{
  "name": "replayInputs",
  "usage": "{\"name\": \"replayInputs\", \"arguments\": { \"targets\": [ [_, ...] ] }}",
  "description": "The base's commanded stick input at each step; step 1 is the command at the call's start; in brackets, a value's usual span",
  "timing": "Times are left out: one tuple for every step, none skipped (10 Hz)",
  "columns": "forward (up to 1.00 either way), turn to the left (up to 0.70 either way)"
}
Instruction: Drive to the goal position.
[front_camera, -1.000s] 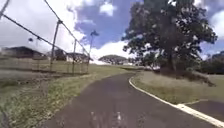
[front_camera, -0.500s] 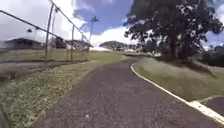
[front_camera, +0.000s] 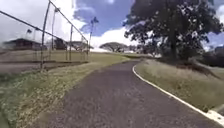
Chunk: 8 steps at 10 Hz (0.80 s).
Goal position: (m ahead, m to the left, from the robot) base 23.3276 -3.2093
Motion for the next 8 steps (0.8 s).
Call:
{"name": "replayInputs", "arguments": {
  "targets": [
    [0.7, -0.02],
    [0.7, -0.13],
    [0.7, -0.24],
    [0.7, -0.32],
    [0.7, -0.07],
    [0.7, -0.02],
    [0.7, -0.02],
    [0.7, -0.02]
  ]
}}
